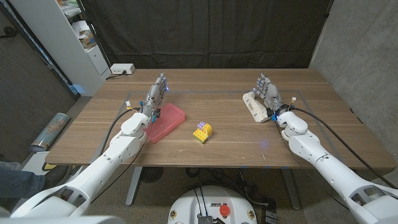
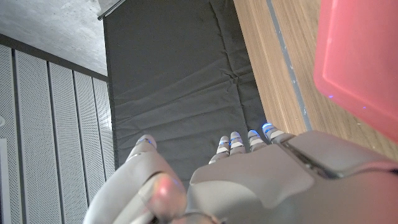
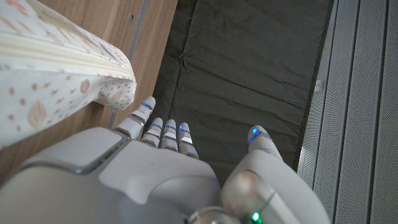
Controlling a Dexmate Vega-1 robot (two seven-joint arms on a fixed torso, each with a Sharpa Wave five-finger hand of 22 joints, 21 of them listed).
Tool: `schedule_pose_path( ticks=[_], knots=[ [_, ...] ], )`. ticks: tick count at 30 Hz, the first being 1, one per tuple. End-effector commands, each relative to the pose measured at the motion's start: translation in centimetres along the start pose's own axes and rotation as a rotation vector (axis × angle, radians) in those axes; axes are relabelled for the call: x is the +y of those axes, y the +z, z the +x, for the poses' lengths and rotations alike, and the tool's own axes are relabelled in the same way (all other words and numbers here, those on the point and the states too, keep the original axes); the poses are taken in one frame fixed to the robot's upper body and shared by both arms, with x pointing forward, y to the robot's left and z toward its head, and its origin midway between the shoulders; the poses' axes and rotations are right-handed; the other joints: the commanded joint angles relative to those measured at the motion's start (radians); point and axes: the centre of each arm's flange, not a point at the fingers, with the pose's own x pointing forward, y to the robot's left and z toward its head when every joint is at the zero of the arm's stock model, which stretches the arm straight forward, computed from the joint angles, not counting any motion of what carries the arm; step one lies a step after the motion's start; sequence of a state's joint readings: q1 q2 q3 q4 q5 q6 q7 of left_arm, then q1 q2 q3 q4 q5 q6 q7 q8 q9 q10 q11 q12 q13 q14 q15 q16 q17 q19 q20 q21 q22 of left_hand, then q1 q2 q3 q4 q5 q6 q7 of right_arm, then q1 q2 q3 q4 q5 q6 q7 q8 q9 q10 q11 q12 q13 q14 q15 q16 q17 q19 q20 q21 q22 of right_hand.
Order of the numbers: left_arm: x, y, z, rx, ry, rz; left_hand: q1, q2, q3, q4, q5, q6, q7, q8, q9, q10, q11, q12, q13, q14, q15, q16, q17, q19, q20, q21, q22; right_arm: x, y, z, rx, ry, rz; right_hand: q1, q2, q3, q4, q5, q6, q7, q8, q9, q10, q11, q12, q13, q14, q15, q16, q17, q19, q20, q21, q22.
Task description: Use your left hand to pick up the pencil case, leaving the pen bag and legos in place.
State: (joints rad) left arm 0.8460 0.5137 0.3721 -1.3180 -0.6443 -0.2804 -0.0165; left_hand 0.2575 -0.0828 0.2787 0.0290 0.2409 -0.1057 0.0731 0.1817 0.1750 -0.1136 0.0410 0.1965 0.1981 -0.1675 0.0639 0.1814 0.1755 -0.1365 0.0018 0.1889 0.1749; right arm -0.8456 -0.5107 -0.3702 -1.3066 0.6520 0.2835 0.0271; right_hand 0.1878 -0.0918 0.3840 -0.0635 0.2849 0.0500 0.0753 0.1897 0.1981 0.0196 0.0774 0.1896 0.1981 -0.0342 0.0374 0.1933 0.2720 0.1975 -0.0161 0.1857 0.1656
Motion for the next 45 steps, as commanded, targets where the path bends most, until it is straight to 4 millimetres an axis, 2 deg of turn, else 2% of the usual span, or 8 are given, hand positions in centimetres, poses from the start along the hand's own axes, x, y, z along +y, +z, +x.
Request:
schedule_pose_path(
  ticks=[1, 12, 27, 34, 37, 45],
  knots=[
    [-0.4, 0.3, -0.5, -0.001, 0.007, 0.033, 0.011, 0.002, 0.008, -0.001, 0.005, -0.006, -0.001, 0.007, 0.004, -0.006, 0.006, 0.008, 0.002, -0.015, 0.002, 0.005, 0.005, -0.006, 0.002, 0.005, 0.002, 0.0, -0.2, -0.4, 0.012, -0.001, 0.0, 0.008, -0.001, 0.005, -0.002, 0.006, 0.008, 0.007, 0.007, 0.003, 0.003, 0.008, 0.005, 0.003, -0.007, -0.001, 0.005, 0.001, 0.007, 0.002, 0.007, 0.005],
    [-0.7, 1.2, -0.9, -0.032, 0.0, 0.089, 0.017, 0.007, 0.009, -0.005, 0.006, -0.002, -0.002, 0.009, 0.004, -0.005, 0.006, 0.009, 0.0, -0.014, 0.004, 0.005, 0.005, -0.007, 0.008, 0.005, 0.002, 0.4, -0.5, -0.5, 0.018, -0.001, -0.002, 0.006, 0.0, 0.003, -0.002, 0.009, 0.012, 0.003, 0.008, 0.001, 0.007, 0.009, 0.006, 0.0, -0.005, -0.001, 0.005, -0.003, 0.008, 0.003, 0.007, 0.005],
    [0.1, 2.1, -0.9, -0.047, 0.003, 0.106, 0.031, 0.015, 0.014, -0.013, 0.006, 0.012, -0.004, 0.014, 0.005, 0.004, 0.006, 0.013, -0.001, -0.008, 0.007, 0.007, 0.005, -0.006, 0.015, 0.006, 0.002, 1.3, -0.7, 0.6, 0.025, -0.003, -0.002, 0.006, 0.001, 0.001, -0.003, 0.013, 0.016, 0.0, 0.009, -0.002, 0.01, 0.01, 0.006, -0.003, -0.002, -0.001, 0.006, -0.009, 0.006, 0.006, 0.006, 0.005],
    [-0.3, 2.3, -0.7, -0.058, -0.007, 0.093, 0.037, 0.018, 0.016, -0.017, 0.005, 0.016, -0.004, 0.015, 0.005, 0.007, 0.004, 0.014, -0.002, -0.004, 0.008, 0.008, 0.004, -0.005, 0.017, 0.006, 0.002, 1.0, -0.7, 0.6, 0.025, -0.007, 0.005, 0.006, 0.002, 0.0, -0.004, 0.014, 0.019, -0.002, 0.01, -0.003, 0.013, 0.01, 0.007, -0.004, 0.0, 0.001, 0.007, -0.012, 0.006, 0.006, 0.006, 0.005],
    [-0.6, 2.4, -0.9, -0.066, -0.001, 0.111, 0.041, 0.021, 0.017, -0.019, 0.004, 0.017, -0.005, 0.015, 0.005, 0.007, -0.001, 0.014, -0.002, -0.004, 0.007, 0.007, 0.004, -0.007, 0.03, 0.005, 0.002, 0.8, -0.7, 0.5, 0.026, -0.011, 0.006, 0.006, 0.002, 0.0, -0.004, 0.015, 0.019, -0.002, 0.01, -0.003, 0.013, 0.01, 0.007, -0.005, 0.0, 0.001, 0.007, -0.013, 0.006, 0.006, 0.006, 0.005],
    [-0.8, 2.9, -1.4, -0.083, 0.001, 0.111, 0.045, 0.024, 0.019, -0.022, 0.003, 0.019, -0.006, 0.015, 0.005, 0.014, -0.005, 0.017, -0.002, -0.004, 0.005, 0.007, 0.004, -0.007, 0.033, 0.005, 0.002, 0.2, -0.6, 0.2, 0.025, -0.02, 0.006, 0.005, 0.002, -0.002, -0.004, 0.017, 0.021, -0.003, 0.009, -0.004, 0.013, 0.006, 0.006, -0.006, 0.002, 0.0, 0.007, -0.016, 0.006, 0.007, 0.006, 0.005]
  ],
)
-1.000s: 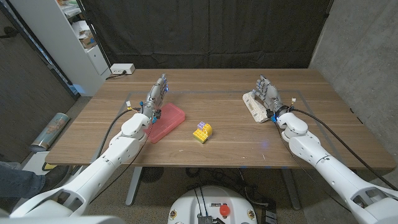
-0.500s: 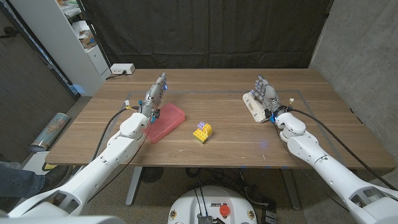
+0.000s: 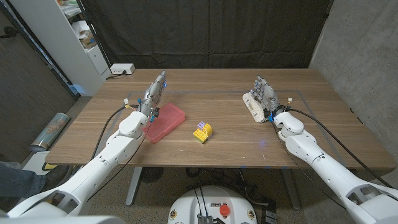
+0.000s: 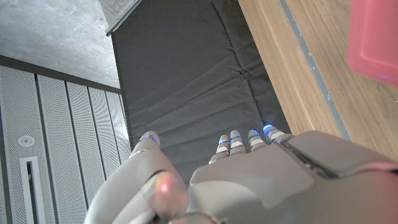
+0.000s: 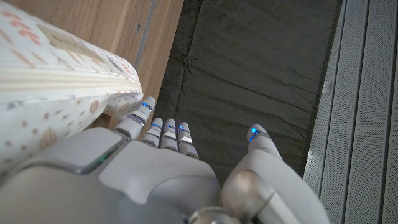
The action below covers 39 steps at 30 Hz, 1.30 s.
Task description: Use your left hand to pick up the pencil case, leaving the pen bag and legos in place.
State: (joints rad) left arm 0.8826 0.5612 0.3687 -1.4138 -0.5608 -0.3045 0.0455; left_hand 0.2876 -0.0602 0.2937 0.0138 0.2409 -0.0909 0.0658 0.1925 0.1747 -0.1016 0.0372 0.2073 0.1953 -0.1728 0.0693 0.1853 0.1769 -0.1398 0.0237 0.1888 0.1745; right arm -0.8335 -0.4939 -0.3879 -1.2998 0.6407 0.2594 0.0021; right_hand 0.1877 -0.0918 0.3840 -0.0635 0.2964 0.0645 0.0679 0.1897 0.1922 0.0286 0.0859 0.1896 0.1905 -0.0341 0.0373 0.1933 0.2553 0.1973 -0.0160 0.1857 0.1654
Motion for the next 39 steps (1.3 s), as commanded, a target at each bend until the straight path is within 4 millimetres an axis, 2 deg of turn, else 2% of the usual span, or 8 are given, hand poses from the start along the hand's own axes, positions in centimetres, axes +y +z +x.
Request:
schedule_pose_path(
  ticks=[1, 31, 39],
  knots=[
    [-0.2, 0.6, -0.5, -0.022, 0.002, 0.012, 0.015, 0.002, 0.004, -0.007, 0.002, 0.006, 0.002, 0.004, 0.006, 0.002, -0.002, 0.006, 0.0, 0.002, 0.0, 0.003, 0.003, -0.004, 0.011, 0.005, 0.003, -0.7, 0.1, -0.2, -0.001, -0.014, 0.004, 0.005, 0.002, -0.002, -0.004, 0.006, 0.006, 0.004, 0.009, 0.002, 0.004, -0.002, 0.006, 0.001, 0.002, 0.0, 0.008, 0.0, 0.006, 0.007, 0.006, 0.006],
    [-0.7, 2.3, -2.6, -0.089, -0.035, 0.055, 0.031, 0.013, 0.009, -0.019, -0.008, 0.034, 0.004, 0.01, 0.005, 0.02, 0.001, 0.012, 0.0, 0.018, 0.0, 0.007, 0.003, -0.003, 0.022, 0.006, 0.003, -0.4, 0.3, 0.1, -0.015, -0.014, 0.006, 0.0, 0.003, -0.007, -0.005, 0.011, 0.01, 0.002, 0.009, -0.001, 0.009, 0.002, 0.007, -0.001, 0.003, 0.002, 0.008, -0.009, 0.005, 0.008, 0.006, 0.006],
    [-0.7, 2.1, -3.2, -0.08, -0.042, 0.054, 0.035, 0.014, 0.01, -0.022, -0.01, 0.04, 0.005, 0.011, 0.005, 0.021, 0.001, 0.012, 0.0, 0.019, 0.001, 0.006, 0.003, -0.003, 0.024, 0.006, 0.003, -0.4, 0.3, -0.1, -0.018, -0.019, 0.008, 0.0, 0.003, -0.009, -0.005, 0.012, 0.011, 0.001, 0.009, -0.001, 0.009, -0.001, 0.007, -0.001, 0.004, 0.0, 0.008, -0.011, 0.003, 0.008, 0.005, 0.006]
  ],
)
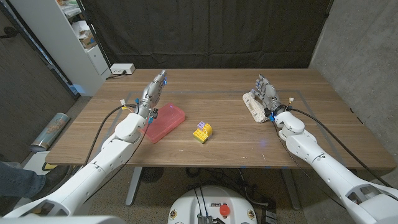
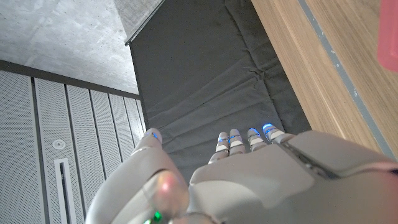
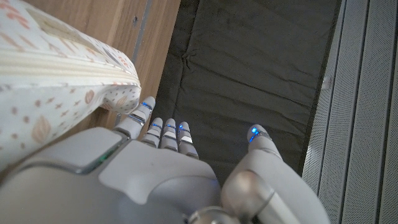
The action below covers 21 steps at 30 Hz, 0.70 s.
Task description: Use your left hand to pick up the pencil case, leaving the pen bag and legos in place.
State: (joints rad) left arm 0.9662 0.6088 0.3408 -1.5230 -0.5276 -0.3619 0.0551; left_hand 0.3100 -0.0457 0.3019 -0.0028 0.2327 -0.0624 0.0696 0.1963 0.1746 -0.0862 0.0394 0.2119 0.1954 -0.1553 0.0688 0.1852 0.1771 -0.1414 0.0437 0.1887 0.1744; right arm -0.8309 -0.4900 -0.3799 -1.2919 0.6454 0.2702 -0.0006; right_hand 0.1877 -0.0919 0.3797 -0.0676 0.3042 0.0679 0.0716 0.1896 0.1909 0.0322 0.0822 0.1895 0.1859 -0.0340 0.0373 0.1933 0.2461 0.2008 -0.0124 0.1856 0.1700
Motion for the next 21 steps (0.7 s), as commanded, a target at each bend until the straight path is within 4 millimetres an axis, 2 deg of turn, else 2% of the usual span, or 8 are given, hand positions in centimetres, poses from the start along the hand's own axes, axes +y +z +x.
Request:
schedule_pose_path(
  ticks=[1, 11, 21],
  knots=[
    [-0.1, 0.3, -0.9, -0.002, -0.006, 0.026, 0.013, 0.0, 0.001, -0.006, -0.002, 0.012, 0.001, 0.007, 0.005, 0.007, 0.001, 0.008, 0.0, 0.002, 0.002, 0.006, 0.003, -0.001, 0.005, 0.006, 0.003, 0.0, 0.1, -0.2, -0.007, -0.006, 0.0, 0.0, 0.003, -0.004, -0.001, 0.004, 0.008, -0.003, 0.009, 0.0, 0.005, 0.003, 0.007, 0.003, 0.003, 0.0, 0.008, -0.002, -0.001, 0.004, 0.005, 0.001],
    [0.1, 0.3, -1.4, -0.004, -0.014, 0.008, 0.016, 0.001, 0.002, -0.009, -0.005, 0.016, 0.001, 0.007, 0.005, 0.008, -0.001, 0.008, 0.0, 0.007, 0.004, 0.007, 0.003, -0.001, 0.006, 0.007, 0.003, 0.1, 0.0, -0.3, -0.01, -0.01, 0.007, -0.001, 0.004, -0.006, -0.001, 0.005, 0.01, -0.004, 0.01, 0.0, 0.006, 0.005, 0.007, 0.003, 0.004, 0.0, 0.008, -0.004, -0.002, 0.005, 0.005, 0.001],
    [-0.1, 0.7, -2.1, -0.015, -0.006, 0.073, 0.019, 0.002, 0.002, -0.012, -0.007, 0.02, 0.003, 0.006, 0.006, 0.008, 0.001, 0.008, 0.0, 0.008, 0.005, 0.007, 0.003, 0.0, 0.008, 0.007, 0.003, 0.2, -0.2, -0.3, -0.009, -0.014, 0.01, -0.001, 0.004, -0.007, -0.002, 0.007, 0.02, 0.003, 0.012, 0.0, 0.011, 0.008, 0.008, 0.002, 0.01, 0.003, 0.01, -0.007, 0.0, 0.005, 0.006, 0.001]
  ],
)
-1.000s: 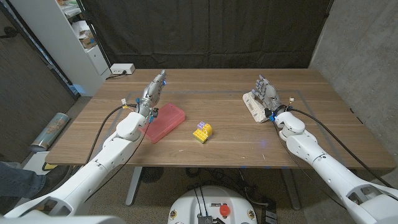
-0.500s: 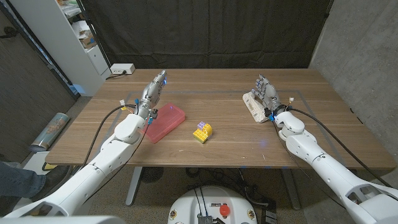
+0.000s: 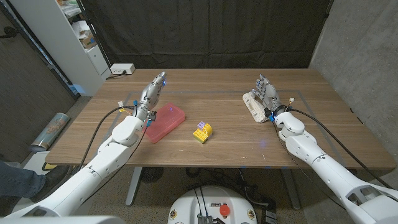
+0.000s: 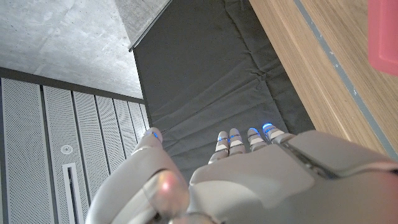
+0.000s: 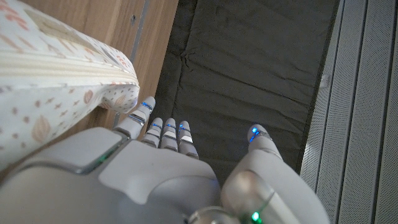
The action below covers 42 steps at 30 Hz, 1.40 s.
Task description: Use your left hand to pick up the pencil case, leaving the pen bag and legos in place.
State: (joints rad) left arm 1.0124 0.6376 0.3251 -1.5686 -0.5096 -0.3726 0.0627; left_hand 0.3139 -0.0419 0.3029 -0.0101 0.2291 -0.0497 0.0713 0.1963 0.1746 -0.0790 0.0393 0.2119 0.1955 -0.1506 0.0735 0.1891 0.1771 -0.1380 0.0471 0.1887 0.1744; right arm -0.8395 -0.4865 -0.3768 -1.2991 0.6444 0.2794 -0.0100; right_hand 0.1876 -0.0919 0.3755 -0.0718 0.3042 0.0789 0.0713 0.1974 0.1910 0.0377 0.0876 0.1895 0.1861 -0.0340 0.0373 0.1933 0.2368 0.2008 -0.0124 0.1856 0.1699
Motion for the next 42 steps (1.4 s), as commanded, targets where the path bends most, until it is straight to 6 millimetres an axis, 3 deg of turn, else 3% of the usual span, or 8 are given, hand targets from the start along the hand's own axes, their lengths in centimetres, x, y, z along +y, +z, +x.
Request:
schedule_pose_path(
  ticks=[1, 15, 30, 42],
  knots=[
    [-0.1, 0.4, -0.9, -0.011, 0.015, 0.078, 0.016, -0.001, 0.001, -0.005, -0.004, 0.008, 0.001, 0.006, 0.006, 0.001, -0.001, 0.007, 0.0, 0.003, 0.001, 0.003, 0.003, -0.004, 0.005, 0.007, 0.003, 0.1, -0.2, -0.2, 0.0, -0.007, 0.005, -0.001, 0.004, -0.003, 0.002, 0.007, 0.009, 0.004, 0.005, 0.0, 0.006, 0.003, 0.008, 0.002, 0.01, 0.003, 0.01, 0.002, 0.0, 0.005, 0.006, 0.001],
    [-0.1, 1.1, -2.3, -0.03, 0.02, 0.095, 0.021, 0.0, 0.002, -0.01, -0.007, 0.011, 0.001, 0.005, 0.006, 0.0, 0.008, 0.006, 0.0, 0.002, 0.003, 0.001, 0.003, -0.004, 0.005, 0.007, 0.004, 0.0, -0.1, -0.2, -0.004, -0.01, 0.006, -0.001, 0.005, -0.005, 0.001, 0.009, 0.013, 0.004, 0.005, -0.001, 0.01, 0.004, 0.009, 0.002, 0.013, 0.003, 0.011, -0.001, 0.001, 0.005, 0.006, 0.001],
    [-0.1, 1.4, -3.2, -0.018, 0.032, 0.128, 0.026, 0.003, 0.003, -0.015, -0.011, 0.013, 0.0, 0.004, 0.006, -0.002, 0.01, 0.005, 0.0, 0.001, 0.005, 0.0, 0.003, -0.005, 0.006, 0.007, 0.004, -0.7, 2.0, 0.2, -0.028, 0.004, -0.031, -0.003, 0.006, -0.007, 0.001, 0.011, 0.013, 0.002, 0.004, -0.001, 0.01, 0.002, 0.008, 0.001, 0.016, 0.001, 0.012, -0.004, 0.003, 0.005, 0.007, 0.001],
    [-0.1, 1.8, -4.1, -0.011, 0.045, 0.168, 0.032, 0.006, 0.005, -0.02, -0.014, 0.015, 0.001, 0.002, 0.006, -0.002, 0.008, 0.005, 0.0, 0.002, 0.006, 0.0, 0.003, -0.005, 0.008, 0.007, 0.004, -1.3, 2.5, -0.2, -0.04, -0.002, -0.041, -0.005, 0.007, -0.009, 0.001, 0.012, 0.014, 0.003, 0.003, -0.001, 0.012, 0.004, 0.008, 0.001, 0.016, 0.002, 0.012, -0.006, 0.003, 0.006, 0.007, 0.001]
  ],
)
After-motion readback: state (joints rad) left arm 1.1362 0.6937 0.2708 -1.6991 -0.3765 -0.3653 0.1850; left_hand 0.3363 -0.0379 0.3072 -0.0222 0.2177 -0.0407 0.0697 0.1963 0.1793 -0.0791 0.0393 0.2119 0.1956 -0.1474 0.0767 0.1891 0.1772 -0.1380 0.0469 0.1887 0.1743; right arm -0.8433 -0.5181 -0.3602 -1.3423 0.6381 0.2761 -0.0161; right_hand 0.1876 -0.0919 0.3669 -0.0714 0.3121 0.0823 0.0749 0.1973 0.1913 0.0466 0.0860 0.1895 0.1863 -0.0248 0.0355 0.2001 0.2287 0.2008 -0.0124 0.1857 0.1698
